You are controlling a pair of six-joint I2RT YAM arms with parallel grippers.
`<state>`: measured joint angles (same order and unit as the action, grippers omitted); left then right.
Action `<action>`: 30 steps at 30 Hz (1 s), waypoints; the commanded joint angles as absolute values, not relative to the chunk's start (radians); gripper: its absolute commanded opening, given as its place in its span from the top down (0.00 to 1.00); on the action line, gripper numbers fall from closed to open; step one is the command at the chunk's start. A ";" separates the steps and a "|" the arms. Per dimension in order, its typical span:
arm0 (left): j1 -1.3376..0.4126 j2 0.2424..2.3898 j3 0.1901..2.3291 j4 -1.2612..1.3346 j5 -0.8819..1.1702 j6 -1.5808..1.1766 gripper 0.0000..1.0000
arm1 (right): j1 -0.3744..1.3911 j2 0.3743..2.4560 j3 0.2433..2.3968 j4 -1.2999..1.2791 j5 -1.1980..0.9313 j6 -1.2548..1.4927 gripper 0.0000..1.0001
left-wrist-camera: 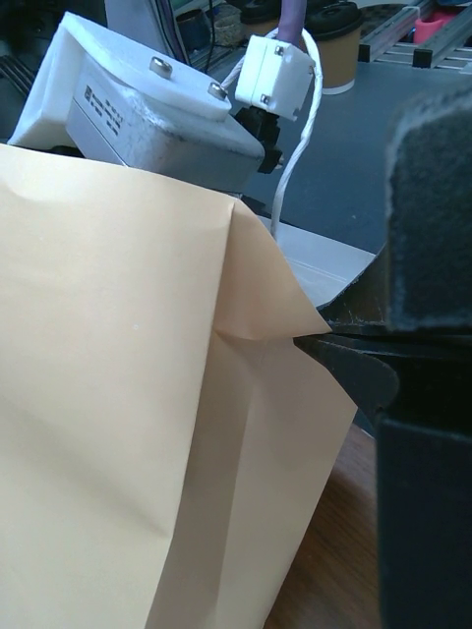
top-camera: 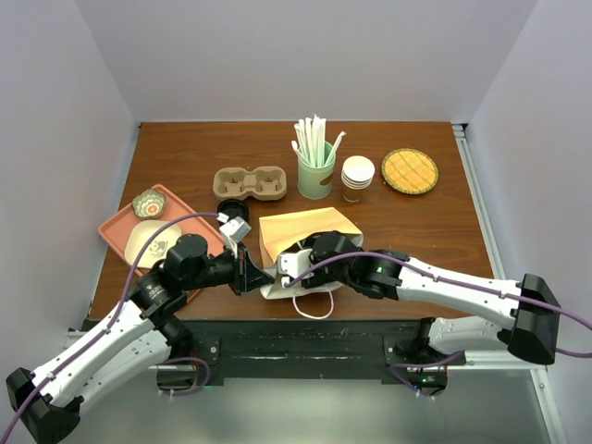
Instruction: Pack the takeout coffee
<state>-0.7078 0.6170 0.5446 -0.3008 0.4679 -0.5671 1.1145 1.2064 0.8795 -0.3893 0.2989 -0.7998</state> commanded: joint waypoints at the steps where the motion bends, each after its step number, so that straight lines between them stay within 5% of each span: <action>1: -0.712 0.614 0.543 -0.250 0.515 -0.603 1.00 | 1.121 1.221 0.861 -0.313 0.365 -0.830 0.67; 30: -0.712 0.612 0.540 -0.272 0.512 -0.584 1.00 | 1.137 1.117 0.850 -0.448 0.405 -0.850 0.67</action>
